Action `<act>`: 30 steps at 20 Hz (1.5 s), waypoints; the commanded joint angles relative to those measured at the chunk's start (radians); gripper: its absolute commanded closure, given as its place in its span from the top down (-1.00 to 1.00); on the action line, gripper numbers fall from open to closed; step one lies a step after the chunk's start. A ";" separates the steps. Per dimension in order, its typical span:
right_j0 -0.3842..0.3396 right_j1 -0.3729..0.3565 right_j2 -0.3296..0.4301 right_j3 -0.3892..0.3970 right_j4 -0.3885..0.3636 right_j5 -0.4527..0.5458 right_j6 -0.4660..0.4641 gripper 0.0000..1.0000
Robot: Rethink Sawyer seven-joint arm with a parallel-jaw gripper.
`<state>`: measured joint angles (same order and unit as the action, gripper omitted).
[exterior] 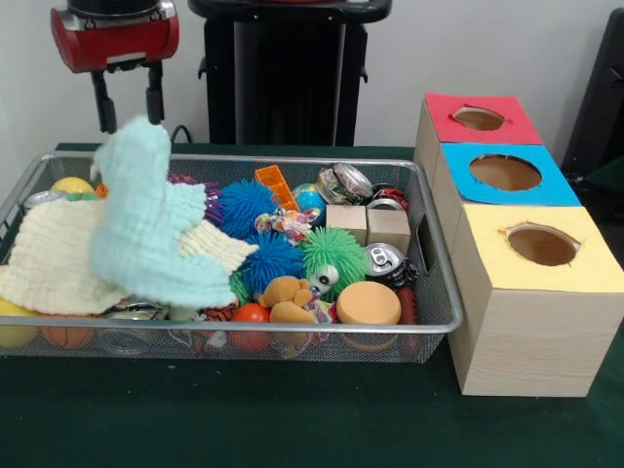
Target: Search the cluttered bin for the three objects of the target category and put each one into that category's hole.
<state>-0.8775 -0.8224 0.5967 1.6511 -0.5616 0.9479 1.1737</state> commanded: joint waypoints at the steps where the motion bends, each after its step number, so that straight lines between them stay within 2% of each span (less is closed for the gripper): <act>1: 0.013 0.029 0.047 0.068 -0.066 0.081 -0.250 1.00; 10: 0.037 0.033 0.065 0.076 -0.043 0.076 -0.210 1.00; 18: 0.036 0.059 0.113 0.161 0.025 0.005 -0.148 1.00; 23: 0.049 0.087 0.111 0.190 0.011 -0.037 -0.099 1.00; 30: 0.055 0.148 0.100 0.179 -0.023 -0.074 -0.085 1.00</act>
<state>-0.8231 -0.7537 0.6606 1.7692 -0.5577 0.9423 1.1737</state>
